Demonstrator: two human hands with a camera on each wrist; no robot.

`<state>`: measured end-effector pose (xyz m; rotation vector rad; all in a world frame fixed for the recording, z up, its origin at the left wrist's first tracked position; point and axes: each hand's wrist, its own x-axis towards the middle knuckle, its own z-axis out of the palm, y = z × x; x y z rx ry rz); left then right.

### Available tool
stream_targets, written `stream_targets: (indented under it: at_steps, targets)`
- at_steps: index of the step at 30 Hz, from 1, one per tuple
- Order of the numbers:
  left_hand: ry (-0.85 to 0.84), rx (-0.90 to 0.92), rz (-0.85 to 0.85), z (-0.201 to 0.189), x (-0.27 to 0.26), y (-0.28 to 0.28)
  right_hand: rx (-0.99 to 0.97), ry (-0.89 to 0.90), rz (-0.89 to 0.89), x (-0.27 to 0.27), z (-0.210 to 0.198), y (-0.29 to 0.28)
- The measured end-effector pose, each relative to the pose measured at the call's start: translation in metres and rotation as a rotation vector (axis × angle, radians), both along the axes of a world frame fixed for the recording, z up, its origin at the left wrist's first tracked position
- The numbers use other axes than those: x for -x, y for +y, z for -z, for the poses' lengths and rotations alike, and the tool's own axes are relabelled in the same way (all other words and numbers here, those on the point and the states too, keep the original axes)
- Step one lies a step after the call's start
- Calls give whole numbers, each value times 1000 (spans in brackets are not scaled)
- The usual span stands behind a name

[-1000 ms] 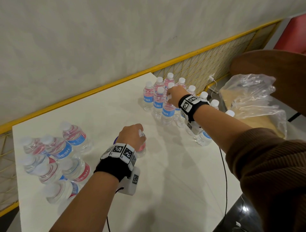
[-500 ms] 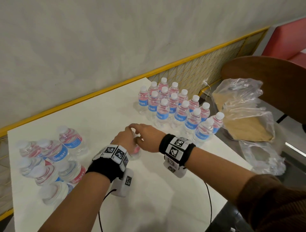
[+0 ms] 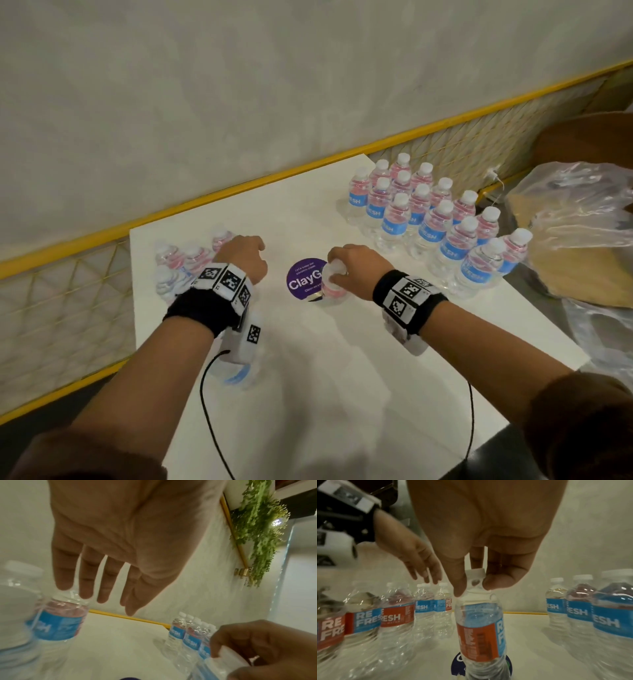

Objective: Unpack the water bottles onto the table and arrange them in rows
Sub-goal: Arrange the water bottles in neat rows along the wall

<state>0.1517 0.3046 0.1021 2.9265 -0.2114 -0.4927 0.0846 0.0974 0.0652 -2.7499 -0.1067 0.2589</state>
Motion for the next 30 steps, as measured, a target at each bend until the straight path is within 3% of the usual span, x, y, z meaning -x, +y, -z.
stream_targets:
  at_steps: [7, 15, 21, 30]
  targets:
    - [140, -243, 55, 24, -6, 26, -35, 60, 163, 17, -10, -29]
    - [159, -463, 201, 25, -9, 16, 41, 122, 275, 40, -21, -82]
    - [217, -255, 239, 13, 22, -28, 173, 120, 288, 29, -26, -118]
    - [75, 72, 351, 19, 66, -114, 266, 100, 243, 4, -34, -138]
